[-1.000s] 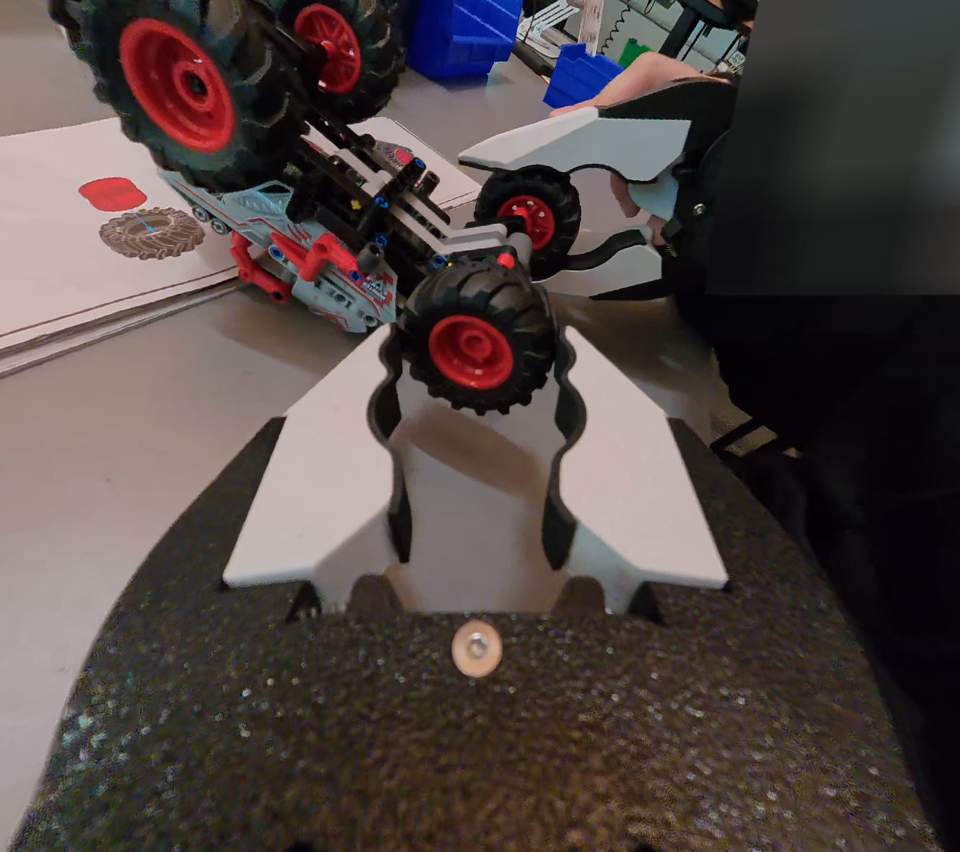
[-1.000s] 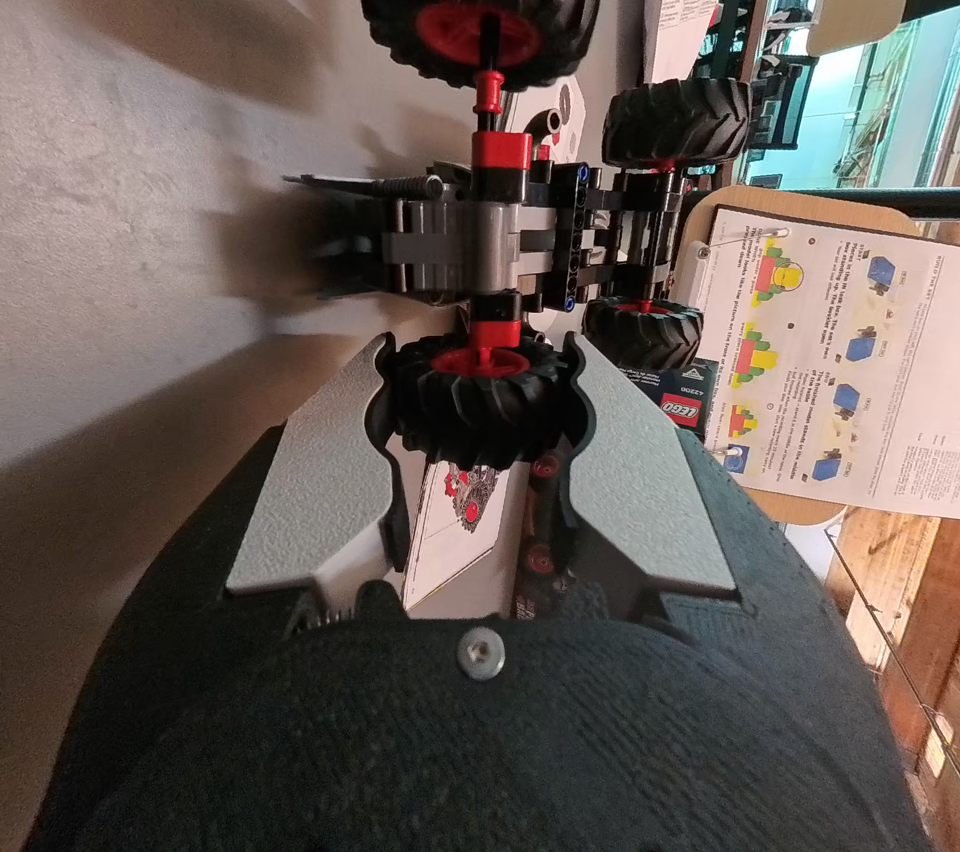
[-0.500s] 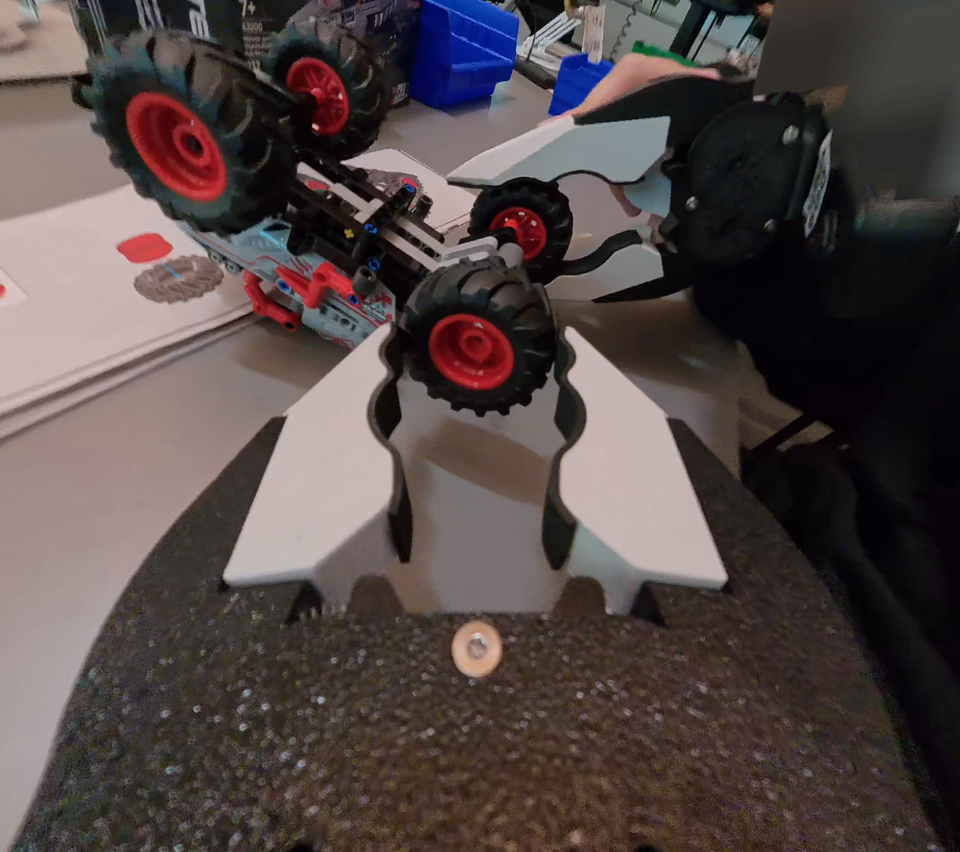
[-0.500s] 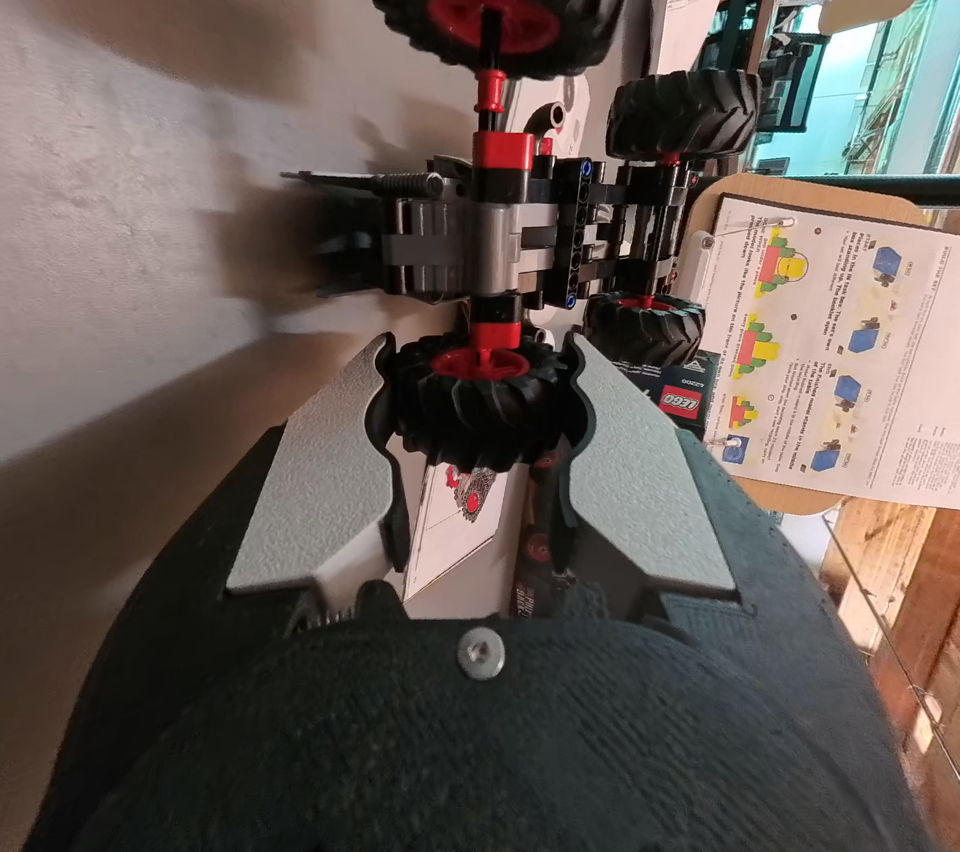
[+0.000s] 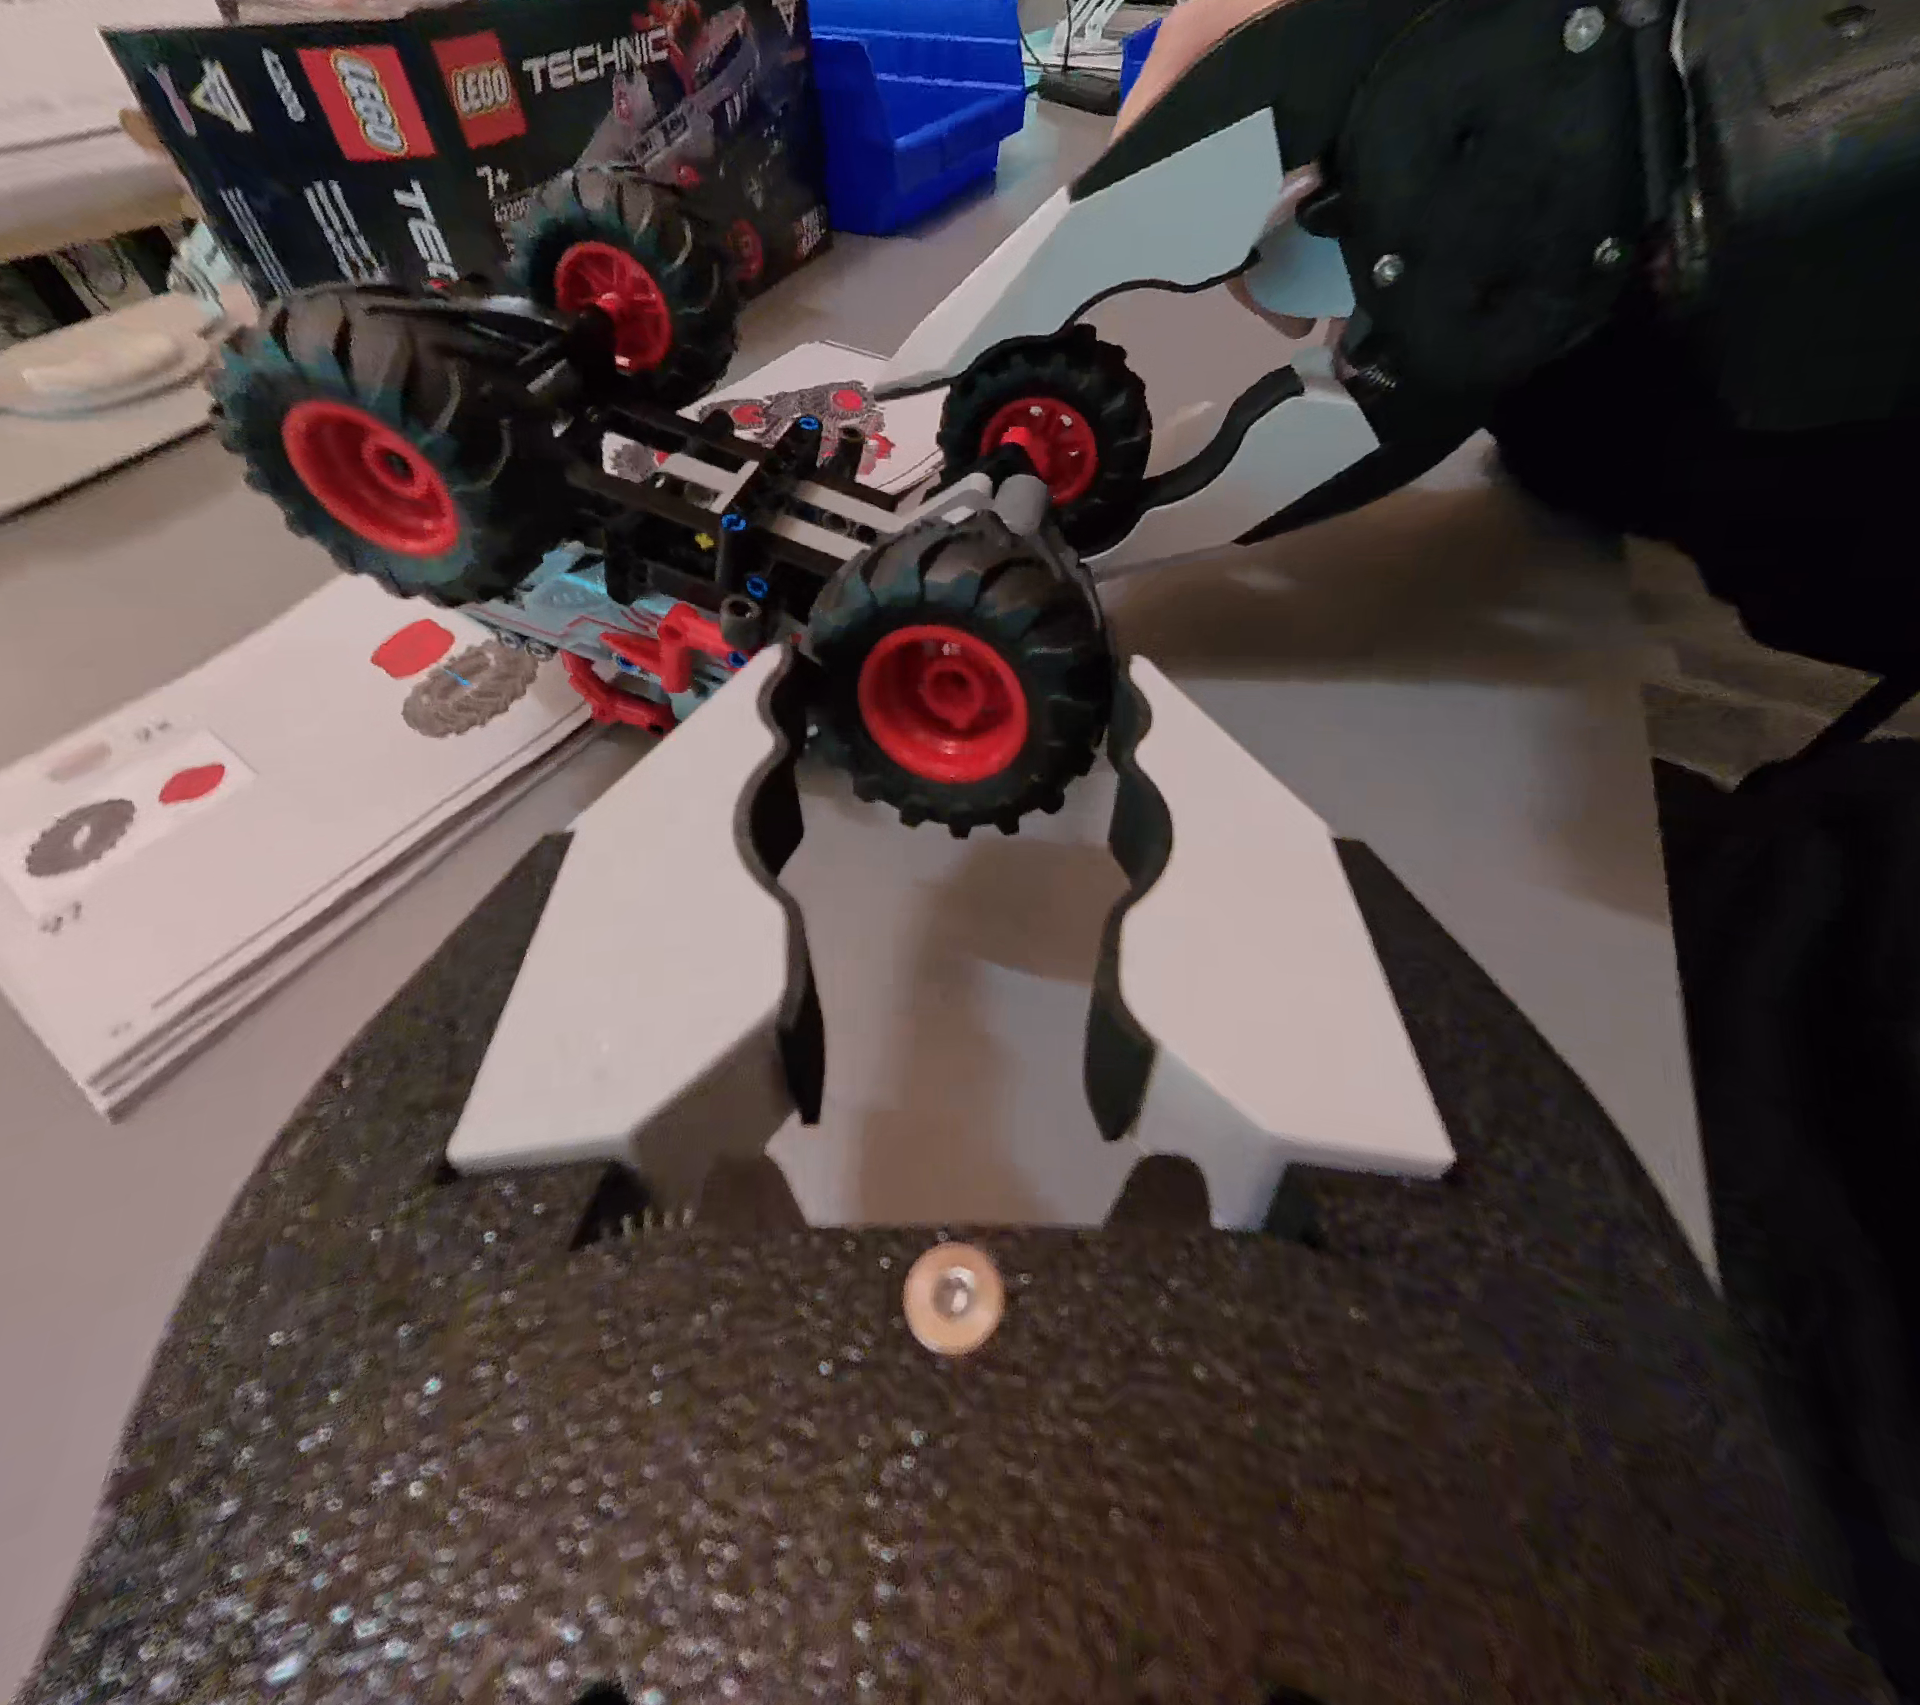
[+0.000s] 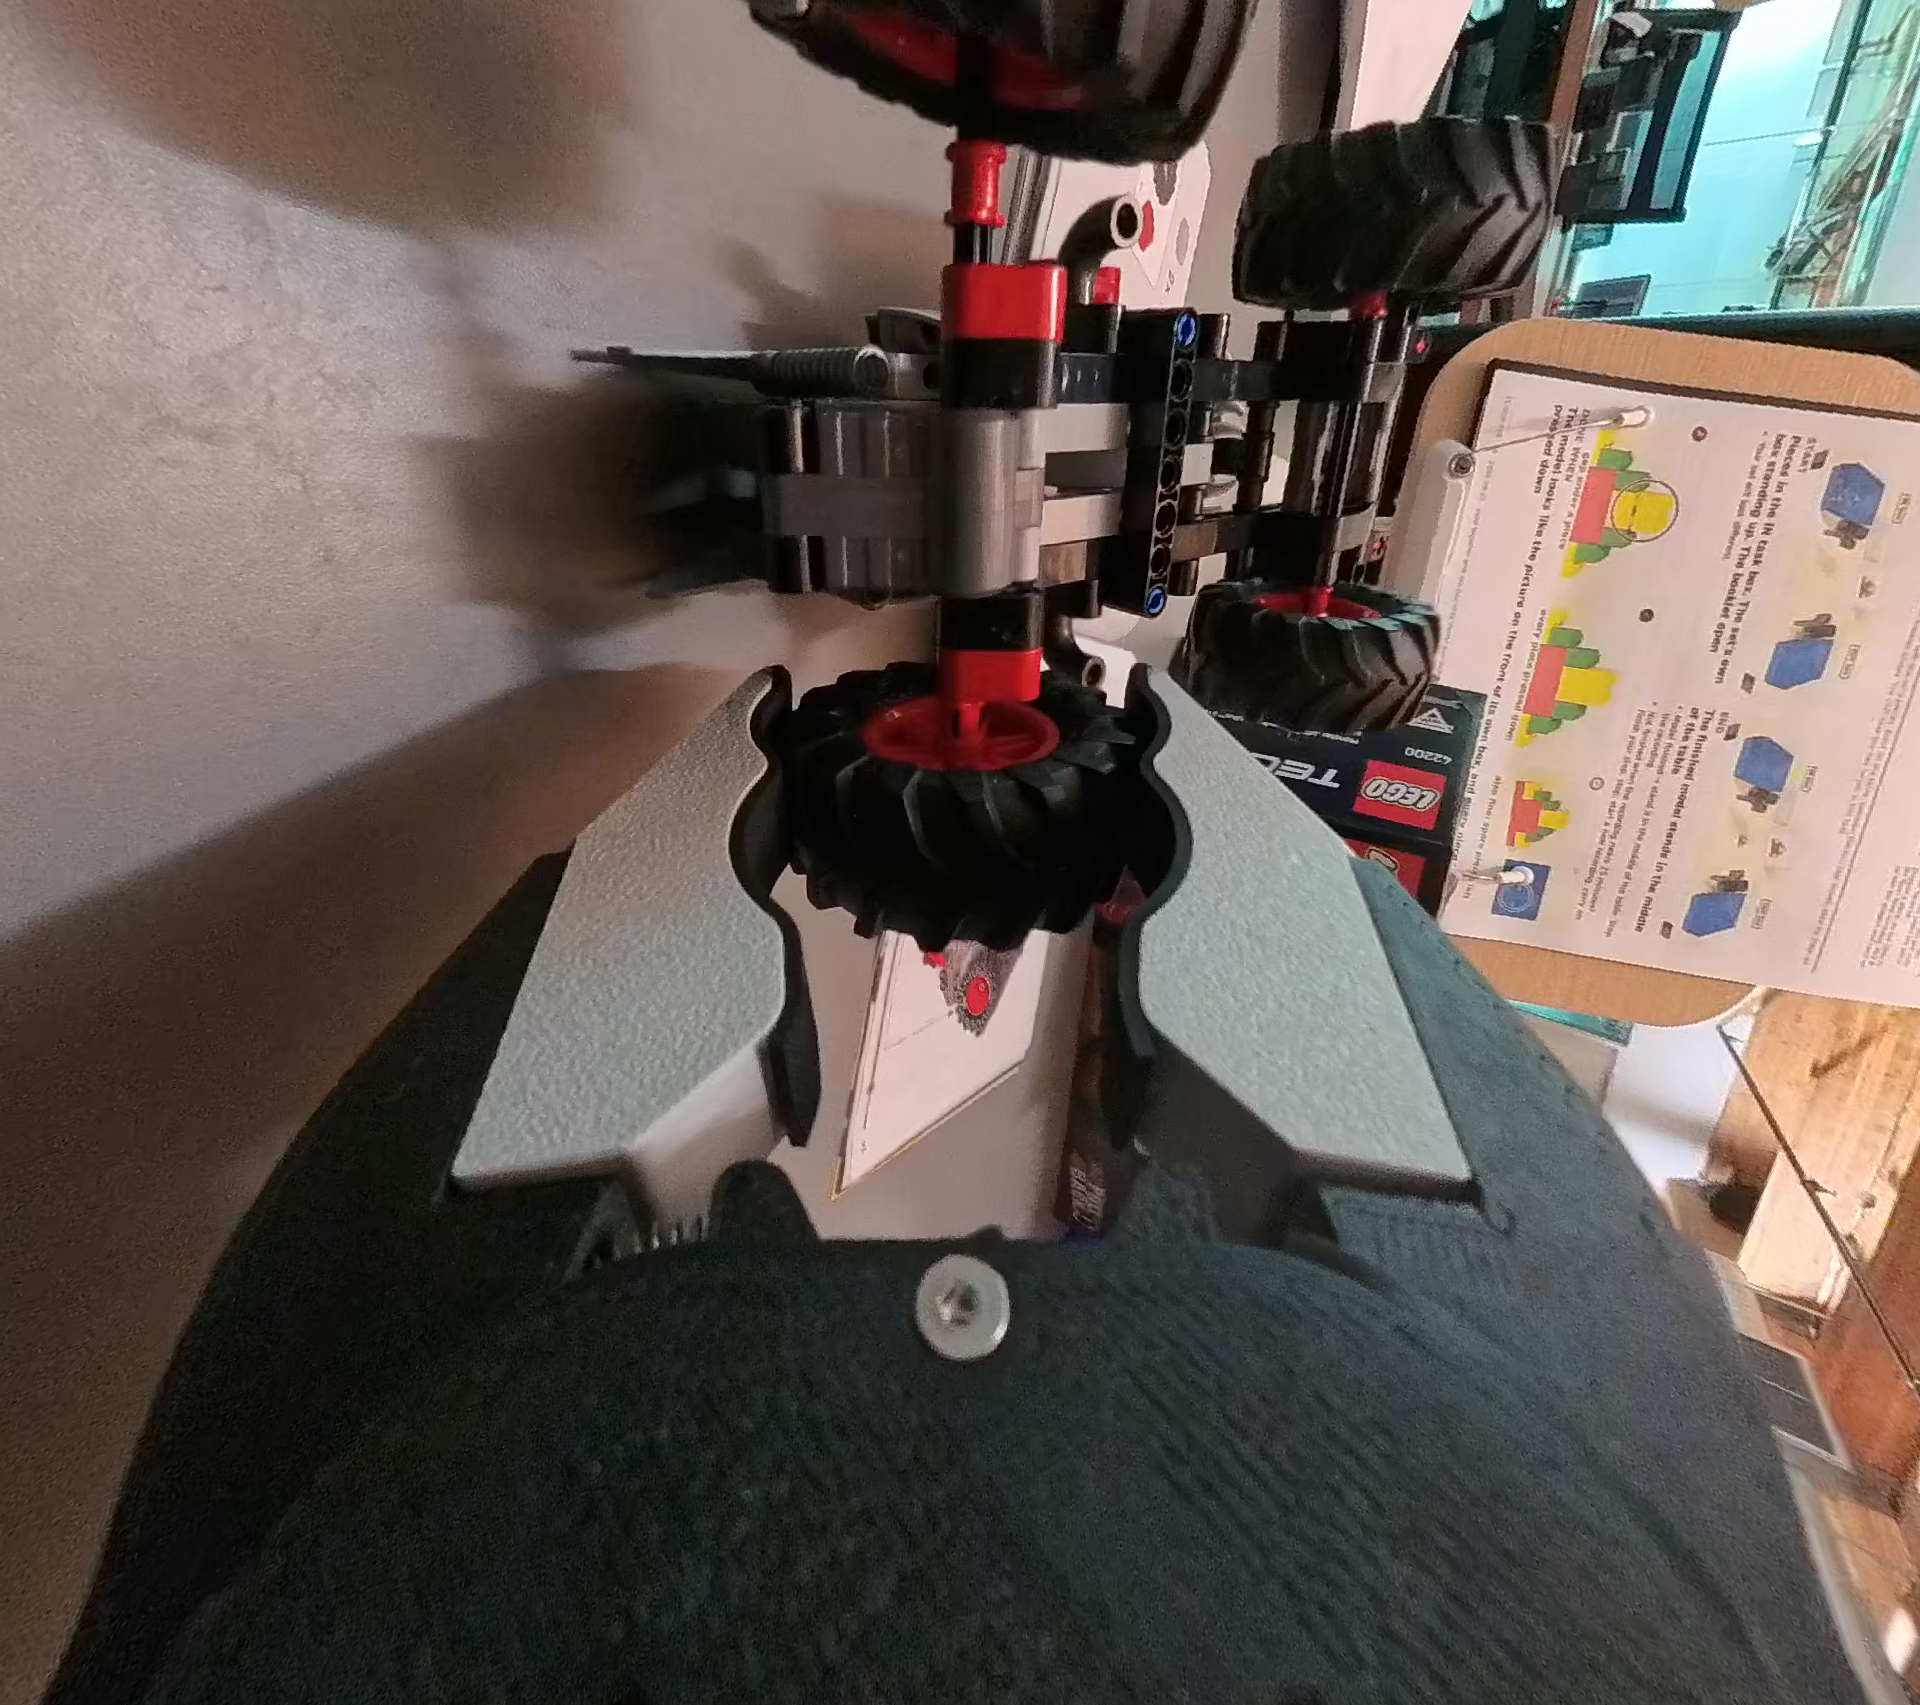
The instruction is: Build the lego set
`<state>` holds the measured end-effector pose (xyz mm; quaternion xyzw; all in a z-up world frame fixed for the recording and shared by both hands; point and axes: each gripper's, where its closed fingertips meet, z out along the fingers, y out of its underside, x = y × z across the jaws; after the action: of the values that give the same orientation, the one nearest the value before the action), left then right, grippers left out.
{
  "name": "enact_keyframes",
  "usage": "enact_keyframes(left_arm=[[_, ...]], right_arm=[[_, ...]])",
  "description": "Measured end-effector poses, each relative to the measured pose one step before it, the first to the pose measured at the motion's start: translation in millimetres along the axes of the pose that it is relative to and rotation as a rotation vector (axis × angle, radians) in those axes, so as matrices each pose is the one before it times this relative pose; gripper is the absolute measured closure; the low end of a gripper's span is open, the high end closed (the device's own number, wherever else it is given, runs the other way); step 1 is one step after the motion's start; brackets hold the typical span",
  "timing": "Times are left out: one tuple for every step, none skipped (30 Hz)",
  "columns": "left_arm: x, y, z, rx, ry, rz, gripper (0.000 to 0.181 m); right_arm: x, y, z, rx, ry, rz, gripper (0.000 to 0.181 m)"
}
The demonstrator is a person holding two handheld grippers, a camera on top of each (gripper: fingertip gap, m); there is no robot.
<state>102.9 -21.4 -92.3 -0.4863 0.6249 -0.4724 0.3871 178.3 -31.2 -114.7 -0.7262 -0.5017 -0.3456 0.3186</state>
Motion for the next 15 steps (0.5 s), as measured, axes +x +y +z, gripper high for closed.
enact_keyframes(left_arm=[[-0.62, -0.27, -0.07, 0.0033, -0.0025, 0.0330, 0.126], [-0.52, -0.78, 0.14, 0.0062, -0.0017, 0.0228, 0.126], [-0.59, -1.21, 0.29, 0.0086, -0.0019, 0.0175, 0.125], [-0.41, -1.21, 0.46, 0.0088, -0.0010, 0.0193, 0.125], [-0.05, -1.11, 0.83, 0.0079, 0.0014, 0.0192, 0.125], [0.19, -1.02, 1.04, 0.0069, 0.0052, 0.0103, 0.125], [0.21, -1.08, 1.01, 0.0069, 0.0074, 0.0022, 0.125], [-0.44, -0.44, 0.87, 0.0028, 0.0055, -0.0016, 0.125], [-1.39, 0.63, 0.76, -0.0041, 0.0005, -0.0067, 0.125], [-2.82, 0.77, 0.30, -0.0057, -0.0097, -0.0129, 0.125], [-3.71, 1.58, 0.26, -0.0104, -0.0177, -0.0193, 0.126], [-3.99, 2.88, 0.57, -0.0209, -0.0162, -0.0310, 0.125], [-3.67, 3.62, 0.83, -0.0254, -0.0104, -0.0485, 0.125], [-2.33, 1.39, 0.41, -0.0096, 0.0018, -0.0609, 0.125], [-0.15, -1.73, -0.04, 0.0127, 0.0191, -0.0653, 0.126]], right_arm=[[-0.61, -0.52, 0.16, 0.0068, -0.0056, 0.0111, 0.119], [-0.13, 0.05, -0.14, 0.0041, -0.0031, 0.0051, 0.119], [-0.52, -0.22, 0.37, 0.0048, -0.0042, 0.0076, 0.119], [-0.41, -0.01, 0.31, 0.0061, -0.0068, 0.0128, 0.119], [-0.40, 0.87, -0.11, 0.0059, -0.0075, 0.0135, 0.118], [-0.30, 0.85, 0.33, 0.0059, -0.0070, 0.0144, 0.119], [-0.20, 0.86, 0.03, 0.0082, -0.0042, 0.0120, 0.119], [0.03, -0.07, -0.32, 0.0090, -0.0002, 0.0081, 0.119], [-0.06, -0.37, -0.03, 0.0055, -0.0026, 0.0111, 0.119], [-0.23, -0.81, 0.14, 0.0075, -0.0049, 0.0180, 0.119], [0.05, -1.34, 0.39, 0.0076, -0.0046, 0.0191, 0.119], [0.67, -2.19, 0.41, 0.0073, 0.0029, 0.0137, 0.119], [1.26, -4.18, -0.56, 0.0159, 0.0081, 0.0172, 0.119], [-0.67, -2.13, -0.49, 0.0076, -0.0057, 0.0133, 0.120], [-0.85, 1.13, 0.32, -0.0087, -0.0062, -0.0001, 0.120]])
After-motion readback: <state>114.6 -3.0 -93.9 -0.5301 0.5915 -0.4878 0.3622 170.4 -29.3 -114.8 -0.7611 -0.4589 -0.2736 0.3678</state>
